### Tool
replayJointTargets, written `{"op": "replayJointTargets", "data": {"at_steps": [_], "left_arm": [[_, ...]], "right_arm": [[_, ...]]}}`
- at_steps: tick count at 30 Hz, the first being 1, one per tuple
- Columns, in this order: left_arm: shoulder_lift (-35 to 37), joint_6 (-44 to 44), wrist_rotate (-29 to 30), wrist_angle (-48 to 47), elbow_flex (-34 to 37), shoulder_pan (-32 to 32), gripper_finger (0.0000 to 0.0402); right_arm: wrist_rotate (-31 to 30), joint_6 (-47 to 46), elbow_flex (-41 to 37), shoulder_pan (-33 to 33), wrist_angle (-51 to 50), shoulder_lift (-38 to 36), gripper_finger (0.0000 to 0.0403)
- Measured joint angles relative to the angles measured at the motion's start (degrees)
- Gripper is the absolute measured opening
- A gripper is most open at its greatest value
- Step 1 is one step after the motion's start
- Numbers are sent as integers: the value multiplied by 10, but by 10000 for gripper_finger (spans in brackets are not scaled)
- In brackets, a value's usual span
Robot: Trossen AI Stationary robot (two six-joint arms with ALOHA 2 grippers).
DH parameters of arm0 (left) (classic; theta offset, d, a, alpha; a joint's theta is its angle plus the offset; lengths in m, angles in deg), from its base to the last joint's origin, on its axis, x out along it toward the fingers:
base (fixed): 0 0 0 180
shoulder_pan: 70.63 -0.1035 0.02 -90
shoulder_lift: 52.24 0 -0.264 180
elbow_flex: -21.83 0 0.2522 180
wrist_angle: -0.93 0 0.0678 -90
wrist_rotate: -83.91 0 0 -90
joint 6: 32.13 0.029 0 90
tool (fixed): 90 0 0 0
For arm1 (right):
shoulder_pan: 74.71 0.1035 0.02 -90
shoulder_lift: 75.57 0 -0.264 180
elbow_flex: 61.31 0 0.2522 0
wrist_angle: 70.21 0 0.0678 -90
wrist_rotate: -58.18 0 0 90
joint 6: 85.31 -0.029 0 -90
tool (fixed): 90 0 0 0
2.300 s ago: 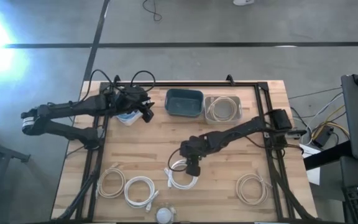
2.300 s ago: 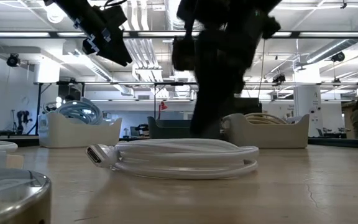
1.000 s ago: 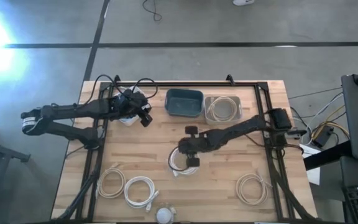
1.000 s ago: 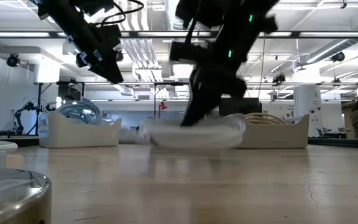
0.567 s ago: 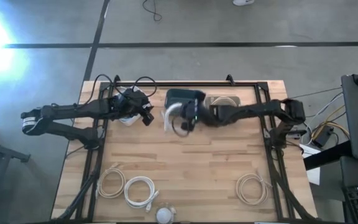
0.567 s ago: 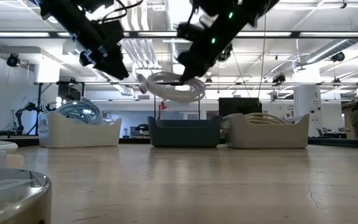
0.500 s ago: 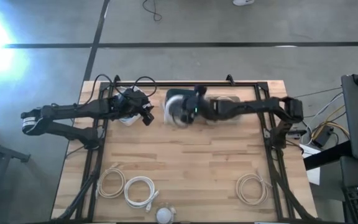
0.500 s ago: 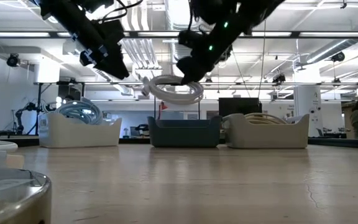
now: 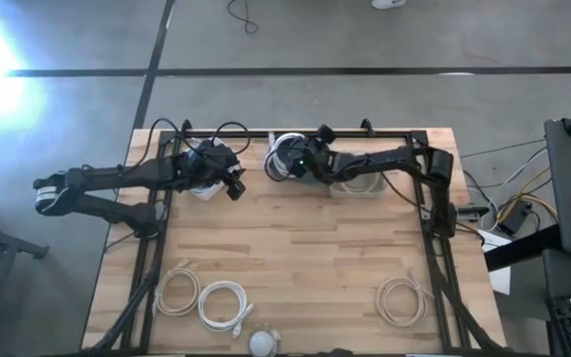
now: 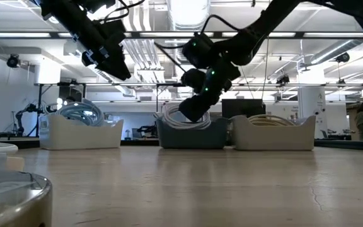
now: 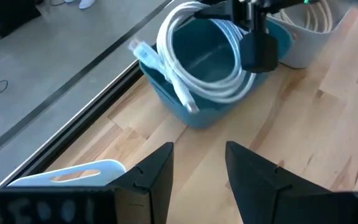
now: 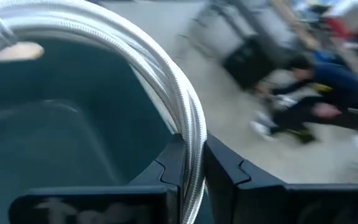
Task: Pick & Place USB Port
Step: Put the right white charger cable into the blue bin
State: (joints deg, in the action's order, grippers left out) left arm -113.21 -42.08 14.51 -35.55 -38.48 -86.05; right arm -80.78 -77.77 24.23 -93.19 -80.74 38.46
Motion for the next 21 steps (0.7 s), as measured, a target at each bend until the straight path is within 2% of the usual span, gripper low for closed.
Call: {"op": "replayJointTargets", "data": {"at_steps": [3,8,14,21], "left_arm": [[0,0,0,-1,0,0,154],[0,1,0,-2,0,0,154],[0,0,0,-2,0,0,154],[0,-2,0,-3,0,0,153]], "right_arm": [[-36,3,8,0,6,12,34],[-35,3,10,2,16,4,34],[-37,12,10,5,16,-48,34],[-37,-27,5,-1,17,-72,34]]}}
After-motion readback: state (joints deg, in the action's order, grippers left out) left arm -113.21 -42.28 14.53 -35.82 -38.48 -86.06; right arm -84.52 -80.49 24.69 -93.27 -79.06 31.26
